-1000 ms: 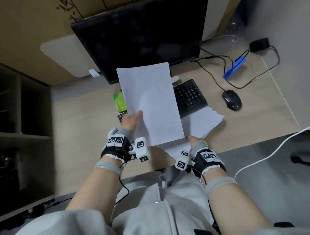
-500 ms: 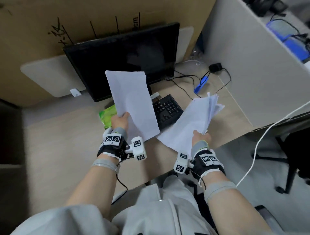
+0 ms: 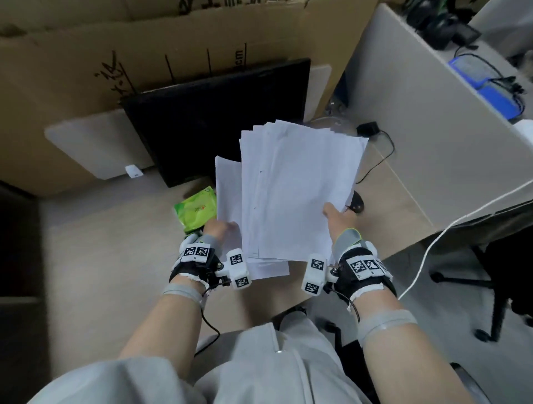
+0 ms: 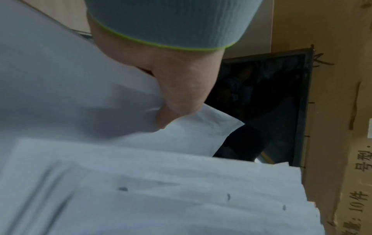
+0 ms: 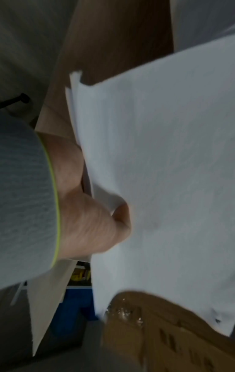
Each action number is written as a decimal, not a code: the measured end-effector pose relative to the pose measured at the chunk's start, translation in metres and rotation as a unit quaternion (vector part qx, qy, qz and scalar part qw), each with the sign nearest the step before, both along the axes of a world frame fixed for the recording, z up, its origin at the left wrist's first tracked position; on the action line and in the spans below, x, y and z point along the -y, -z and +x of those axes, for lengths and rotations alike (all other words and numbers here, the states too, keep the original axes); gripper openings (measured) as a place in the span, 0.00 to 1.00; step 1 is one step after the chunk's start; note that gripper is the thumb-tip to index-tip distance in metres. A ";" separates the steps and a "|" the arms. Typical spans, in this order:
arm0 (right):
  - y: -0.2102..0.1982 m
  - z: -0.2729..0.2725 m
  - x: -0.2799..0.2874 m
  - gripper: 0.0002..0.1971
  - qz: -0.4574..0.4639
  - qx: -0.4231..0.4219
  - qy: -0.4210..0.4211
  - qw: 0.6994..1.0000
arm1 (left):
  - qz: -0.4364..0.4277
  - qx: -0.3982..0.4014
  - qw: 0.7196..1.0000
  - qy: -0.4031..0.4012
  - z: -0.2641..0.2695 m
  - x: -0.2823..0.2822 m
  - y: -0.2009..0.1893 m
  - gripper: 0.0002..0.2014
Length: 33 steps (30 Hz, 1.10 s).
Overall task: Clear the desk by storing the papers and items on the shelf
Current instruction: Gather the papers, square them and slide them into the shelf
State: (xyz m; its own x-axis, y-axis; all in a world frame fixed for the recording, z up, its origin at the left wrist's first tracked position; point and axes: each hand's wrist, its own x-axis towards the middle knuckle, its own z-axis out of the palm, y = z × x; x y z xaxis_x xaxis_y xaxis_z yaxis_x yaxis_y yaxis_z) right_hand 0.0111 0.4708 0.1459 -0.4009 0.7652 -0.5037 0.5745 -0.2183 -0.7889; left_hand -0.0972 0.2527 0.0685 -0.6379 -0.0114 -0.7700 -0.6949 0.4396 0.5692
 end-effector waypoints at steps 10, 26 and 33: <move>0.094 0.026 0.067 0.11 -0.096 0.226 -0.216 0.945 | 0.064 0.079 0.991 -0.085 0.051 0.049 0.034 0.29; 0.074 -0.020 0.084 0.18 -0.106 0.088 -0.240 0.961 | -0.046 -0.015 0.984 -0.173 0.063 0.069 0.002 0.11; 0.045 -0.065 0.103 0.22 -0.142 0.002 -0.320 0.937 | -0.091 -0.079 0.964 -0.235 0.059 0.093 -0.036 0.06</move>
State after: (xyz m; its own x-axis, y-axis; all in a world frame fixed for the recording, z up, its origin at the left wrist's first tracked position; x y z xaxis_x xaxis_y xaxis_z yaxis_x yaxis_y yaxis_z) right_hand -0.0541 0.3674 0.1007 -0.7300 0.2026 -0.6528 0.6618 -0.0291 -0.7491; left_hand -0.0380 0.1595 0.1040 -0.6382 -0.4546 -0.6214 -0.7528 0.1996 0.6272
